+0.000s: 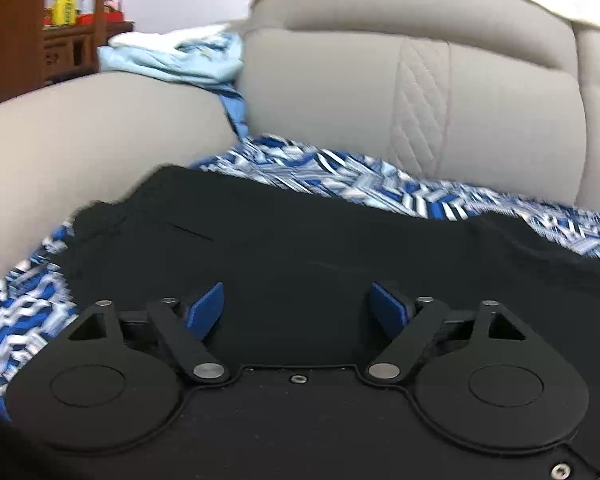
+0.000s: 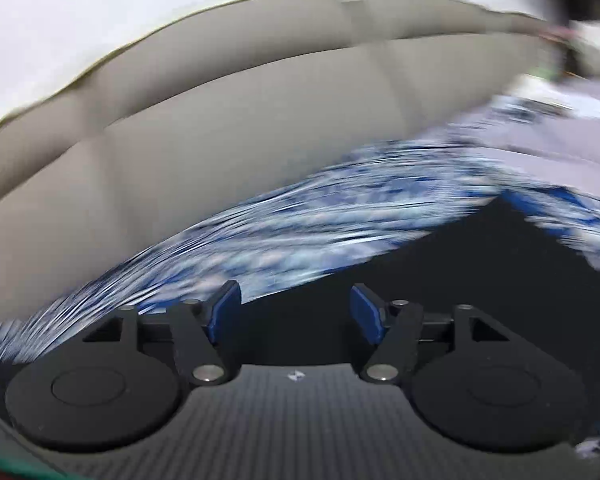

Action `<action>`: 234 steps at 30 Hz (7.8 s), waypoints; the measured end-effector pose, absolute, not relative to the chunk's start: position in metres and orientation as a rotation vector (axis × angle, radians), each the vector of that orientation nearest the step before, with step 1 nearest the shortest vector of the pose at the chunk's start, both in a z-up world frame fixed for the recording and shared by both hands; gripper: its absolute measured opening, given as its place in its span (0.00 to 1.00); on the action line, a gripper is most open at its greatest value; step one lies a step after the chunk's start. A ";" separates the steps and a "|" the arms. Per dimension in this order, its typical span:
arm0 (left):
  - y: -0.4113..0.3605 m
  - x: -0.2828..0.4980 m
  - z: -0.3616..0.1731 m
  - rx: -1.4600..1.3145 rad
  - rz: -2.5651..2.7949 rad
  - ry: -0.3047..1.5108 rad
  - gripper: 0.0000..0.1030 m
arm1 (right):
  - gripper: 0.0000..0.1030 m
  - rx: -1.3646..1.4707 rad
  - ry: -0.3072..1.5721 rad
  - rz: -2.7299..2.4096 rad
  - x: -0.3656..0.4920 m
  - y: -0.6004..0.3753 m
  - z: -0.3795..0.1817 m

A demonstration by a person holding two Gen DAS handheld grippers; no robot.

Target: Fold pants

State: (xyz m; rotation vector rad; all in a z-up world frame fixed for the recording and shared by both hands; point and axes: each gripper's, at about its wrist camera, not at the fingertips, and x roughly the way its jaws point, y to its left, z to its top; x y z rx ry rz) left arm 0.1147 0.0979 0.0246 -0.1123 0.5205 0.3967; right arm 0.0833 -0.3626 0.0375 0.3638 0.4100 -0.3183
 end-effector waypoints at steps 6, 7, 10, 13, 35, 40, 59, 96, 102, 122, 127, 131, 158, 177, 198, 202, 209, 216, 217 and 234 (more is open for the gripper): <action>0.155 0.106 0.029 -0.137 0.534 0.548 0.46 | 0.77 0.273 0.492 -0.036 0.119 -0.269 0.028; 0.168 0.106 0.027 -0.156 0.566 0.569 0.44 | 0.77 0.262 0.500 -0.001 0.123 -0.257 0.027; 0.197 0.105 0.016 -0.176 0.629 0.591 0.47 | 0.80 0.227 0.505 0.072 0.126 -0.230 0.028; 0.202 0.107 0.016 -0.117 0.684 0.602 0.47 | 0.83 0.185 0.503 0.119 0.126 -0.220 0.025; 0.086 0.080 0.043 -0.064 0.097 0.551 0.81 | 0.95 0.284 0.491 -0.011 0.044 -0.275 0.027; 0.048 0.090 0.042 0.013 -0.105 0.564 0.83 | 0.95 0.329 0.509 -0.137 0.009 -0.284 0.033; 0.073 0.088 0.018 -0.081 -0.221 0.557 0.92 | 1.00 0.324 0.534 -0.337 -0.032 -0.288 0.071; 0.070 0.073 0.001 0.014 -0.131 0.496 1.00 | 1.00 0.888 0.310 -0.619 -0.098 -0.486 -0.019; 0.070 0.072 0.001 0.008 -0.127 0.493 1.00 | 0.88 0.941 0.308 -0.615 -0.081 -0.508 -0.025; 0.090 0.077 0.012 -0.189 -0.110 0.503 1.00 | 0.11 0.806 0.429 -0.659 -0.033 -0.511 -0.001; 0.107 0.080 0.022 -0.291 -0.079 0.507 0.96 | 0.06 0.707 0.438 -0.633 0.002 -0.488 0.043; 0.122 0.078 0.029 -0.347 -0.048 0.489 0.93 | 0.06 0.494 0.475 -0.389 0.064 -0.394 0.088; 0.148 0.052 0.031 -0.294 -0.062 0.510 0.94 | 0.82 -0.036 0.572 0.441 0.015 -0.093 0.036; 0.150 0.054 0.029 -0.215 0.000 0.558 0.98 | 0.82 -0.013 0.534 0.169 0.039 -0.066 0.011; 0.204 0.040 0.025 -0.270 0.193 0.538 1.00 | 0.85 -0.033 0.473 0.134 0.037 -0.040 -0.006; 0.210 0.040 0.023 -0.294 0.203 0.545 1.00 | 0.85 -0.031 0.471 0.132 0.035 -0.041 -0.006; 0.214 0.041 0.024 -0.319 0.203 0.534 1.00 | 0.85 -0.033 0.465 0.135 0.035 -0.041 -0.006; 0.230 0.038 0.025 -0.352 0.290 0.514 1.00 | 0.86 -0.042 0.456 0.134 0.035 -0.040 -0.008; 0.234 0.039 0.024 -0.360 0.312 0.515 1.00 | 0.87 -0.043 0.454 0.135 0.035 -0.040 -0.009; 0.292 0.065 0.011 -0.599 0.426 0.475 0.99 | 0.93 -0.049 0.451 0.132 0.040 -0.035 -0.009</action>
